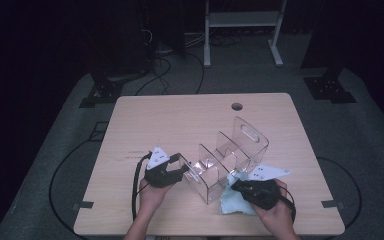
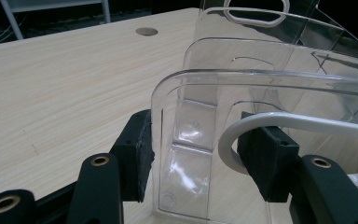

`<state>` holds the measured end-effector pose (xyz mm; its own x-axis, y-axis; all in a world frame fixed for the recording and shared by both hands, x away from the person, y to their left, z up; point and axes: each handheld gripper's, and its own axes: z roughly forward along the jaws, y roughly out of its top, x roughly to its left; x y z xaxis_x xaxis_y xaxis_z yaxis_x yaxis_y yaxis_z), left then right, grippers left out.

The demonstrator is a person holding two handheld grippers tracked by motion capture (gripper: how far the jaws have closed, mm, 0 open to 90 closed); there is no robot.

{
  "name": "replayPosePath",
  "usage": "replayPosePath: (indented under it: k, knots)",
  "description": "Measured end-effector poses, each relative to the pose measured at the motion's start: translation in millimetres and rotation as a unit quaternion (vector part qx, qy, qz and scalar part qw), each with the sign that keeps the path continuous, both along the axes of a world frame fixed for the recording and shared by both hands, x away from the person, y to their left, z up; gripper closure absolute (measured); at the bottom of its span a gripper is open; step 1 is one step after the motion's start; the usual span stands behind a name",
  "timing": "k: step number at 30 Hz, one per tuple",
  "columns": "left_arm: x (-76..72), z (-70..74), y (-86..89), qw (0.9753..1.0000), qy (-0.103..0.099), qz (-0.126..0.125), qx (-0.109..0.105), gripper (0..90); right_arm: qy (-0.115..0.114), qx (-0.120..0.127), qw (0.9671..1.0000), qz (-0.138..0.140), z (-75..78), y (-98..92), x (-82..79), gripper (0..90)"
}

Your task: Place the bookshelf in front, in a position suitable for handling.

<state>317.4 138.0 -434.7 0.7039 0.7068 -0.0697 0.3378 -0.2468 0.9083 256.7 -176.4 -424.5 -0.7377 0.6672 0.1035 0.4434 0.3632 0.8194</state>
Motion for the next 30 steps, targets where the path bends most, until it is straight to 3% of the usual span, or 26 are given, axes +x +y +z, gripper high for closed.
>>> replayPosePath:
  k: [3,12,13,23,27,30]
  knots:
    - [0.2,0.1,0.6,1.0000,0.000,0.001,0.000,46.3,0.011,-0.008,0.9999,0.002,-11.3,4.8,2.9,85.8]
    - [1.0,0.3,2.4,1.0000,0.001,0.004,0.001,46.3,0.018,-0.018,0.9996,-0.007,-24.6,6.9,10.4,85.7]
    - [1.2,0.3,2.7,1.0000,0.002,0.004,0.000,46.3,0.026,-0.024,0.9993,-0.006,-32.0,9.4,12.7,85.7]
    - [1.8,0.3,3.4,1.0000,0.002,0.002,-0.002,46.2,0.051,-0.042,0.9978,-0.001,-52.8,15.2,16.6,85.7]
    - [2.4,0.3,5.3,1.0000,0.002,0.002,-0.001,46.2,0.063,-0.031,0.9975,-0.004,-53.6,9.7,16.6,85.6]
    - [2.5,0.2,6.1,1.0000,0.002,0.004,-0.003,46.3,0.056,-0.016,0.9983,-0.009,-46.4,1.9,15.0,85.7]
